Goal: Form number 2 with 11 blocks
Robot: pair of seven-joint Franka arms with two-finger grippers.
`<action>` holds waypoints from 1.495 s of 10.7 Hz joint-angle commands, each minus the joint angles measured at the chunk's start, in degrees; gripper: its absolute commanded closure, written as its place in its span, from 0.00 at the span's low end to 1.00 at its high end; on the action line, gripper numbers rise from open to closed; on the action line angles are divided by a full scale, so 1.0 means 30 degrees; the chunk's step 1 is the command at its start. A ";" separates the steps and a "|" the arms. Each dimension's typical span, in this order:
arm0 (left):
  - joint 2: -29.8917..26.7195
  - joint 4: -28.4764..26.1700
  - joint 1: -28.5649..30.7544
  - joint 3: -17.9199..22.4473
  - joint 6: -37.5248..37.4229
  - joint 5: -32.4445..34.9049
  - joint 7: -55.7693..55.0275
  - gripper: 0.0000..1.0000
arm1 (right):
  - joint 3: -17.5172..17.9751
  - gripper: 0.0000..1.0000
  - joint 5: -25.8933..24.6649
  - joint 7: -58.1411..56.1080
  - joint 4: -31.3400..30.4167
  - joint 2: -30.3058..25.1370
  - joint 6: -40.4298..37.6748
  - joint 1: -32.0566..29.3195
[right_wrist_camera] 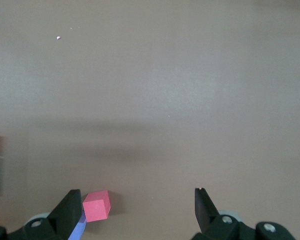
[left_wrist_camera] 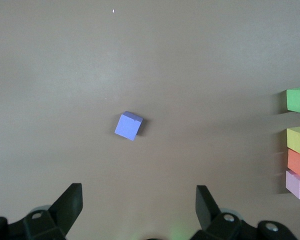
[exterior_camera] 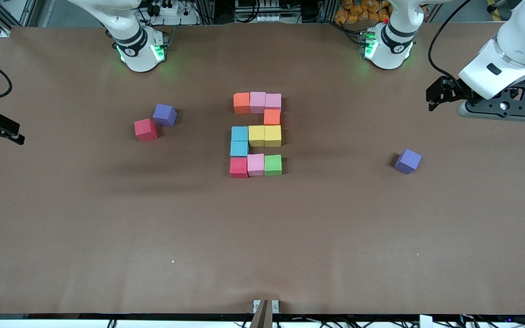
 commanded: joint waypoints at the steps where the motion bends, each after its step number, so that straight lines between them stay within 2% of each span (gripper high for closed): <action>1: -0.0705 -0.0673 -0.0434 0.0311 -0.0102 -0.0439 -0.0237 0.00 | 0.0075 0.00 0.0221 0.0260 0.0455 0.0246 -0.0108 -0.0109; 4: -0.0619 -0.0615 -0.0903 0.1275 -0.0074 -0.0439 -0.0209 0.00 | 0.0075 0.00 0.0221 0.0260 0.0455 0.0246 -0.0108 -0.0109; 9: -0.0588 -0.0468 -0.2336 0.3676 -0.0015 -0.0468 0.0142 0.00 | 0.0075 0.00 0.0221 0.0260 0.0455 0.0275 -0.0049 -0.0109; 11: -0.0676 -0.0497 -0.2719 0.4467 -0.0190 -0.1080 -0.0441 0.00 | 0.0075 0.00 0.0221 0.0260 0.0484 0.0363 -0.0020 -0.0109; 14: -0.0677 -0.0410 -0.2925 0.4648 -0.0191 -0.1582 -0.2138 0.00 | 0.0075 0.00 0.0221 0.0260 0.0455 0.0393 0.0010 -0.0109; 16: -0.0590 -0.0265 -0.2955 0.4648 -0.0191 -0.1466 -0.1968 0.00 | 0.0075 0.00 0.0221 0.0260 0.0455 0.0422 0.0068 -0.0109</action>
